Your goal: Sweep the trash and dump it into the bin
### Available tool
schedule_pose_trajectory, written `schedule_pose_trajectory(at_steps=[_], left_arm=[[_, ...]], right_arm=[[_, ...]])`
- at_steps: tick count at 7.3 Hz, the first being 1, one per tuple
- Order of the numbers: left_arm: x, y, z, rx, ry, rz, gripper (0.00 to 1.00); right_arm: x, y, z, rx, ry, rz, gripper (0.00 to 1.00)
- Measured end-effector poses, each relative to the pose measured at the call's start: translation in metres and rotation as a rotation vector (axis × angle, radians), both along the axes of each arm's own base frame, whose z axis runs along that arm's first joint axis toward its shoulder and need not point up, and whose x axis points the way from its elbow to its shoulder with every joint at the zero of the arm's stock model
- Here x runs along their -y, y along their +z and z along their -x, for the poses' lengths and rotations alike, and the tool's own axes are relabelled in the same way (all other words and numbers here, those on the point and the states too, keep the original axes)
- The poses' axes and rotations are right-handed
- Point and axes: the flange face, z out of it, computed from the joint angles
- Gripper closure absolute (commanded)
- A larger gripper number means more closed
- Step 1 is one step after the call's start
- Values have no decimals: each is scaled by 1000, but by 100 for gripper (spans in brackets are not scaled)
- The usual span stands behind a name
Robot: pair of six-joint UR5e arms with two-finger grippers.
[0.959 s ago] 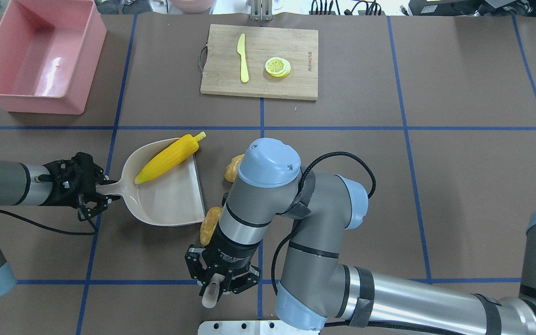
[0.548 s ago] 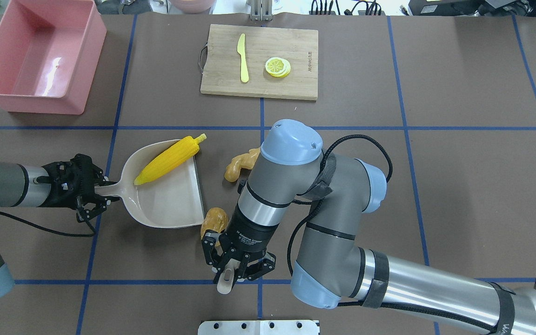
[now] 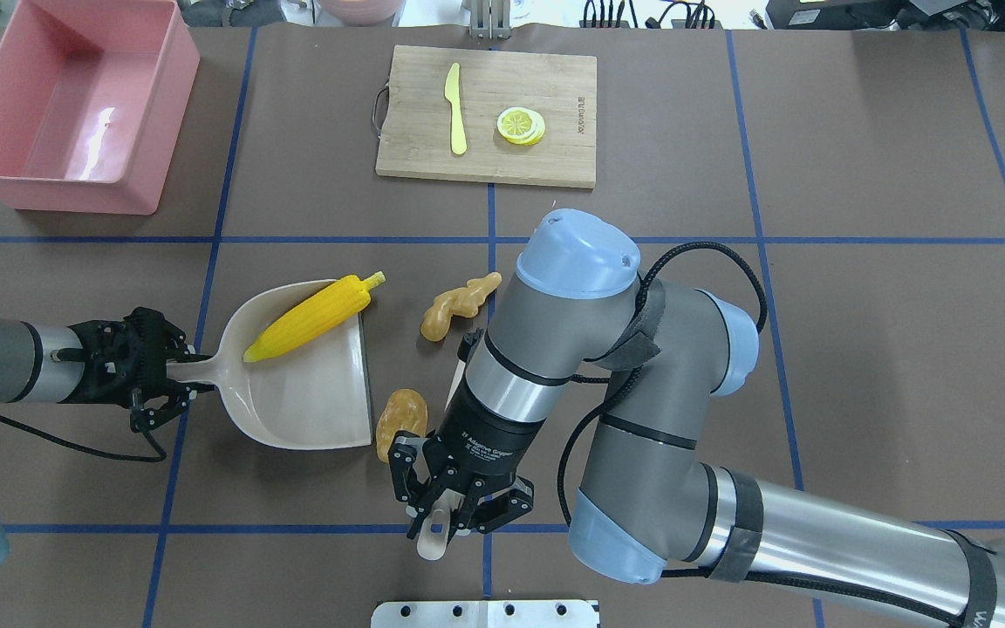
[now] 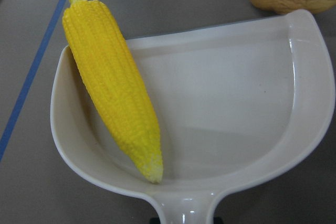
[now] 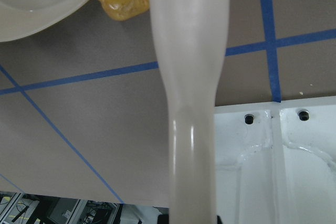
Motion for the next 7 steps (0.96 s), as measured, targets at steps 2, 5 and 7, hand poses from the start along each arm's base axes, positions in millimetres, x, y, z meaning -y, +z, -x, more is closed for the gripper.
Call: schedule_pose_trajectory(at_steps=[2,5,7], left_arm=[[-5,0,-4,14,33,-44,100],[-8,-7,-5,35,46,-41,100],[-9,-14,-4,56,47,-27,100]], right_arm=[[-1,-6,-4,4,3,8,100],[-10,-6,-7,-4,0,29,100],[-22,8,-1,-27,-17,42,100]])
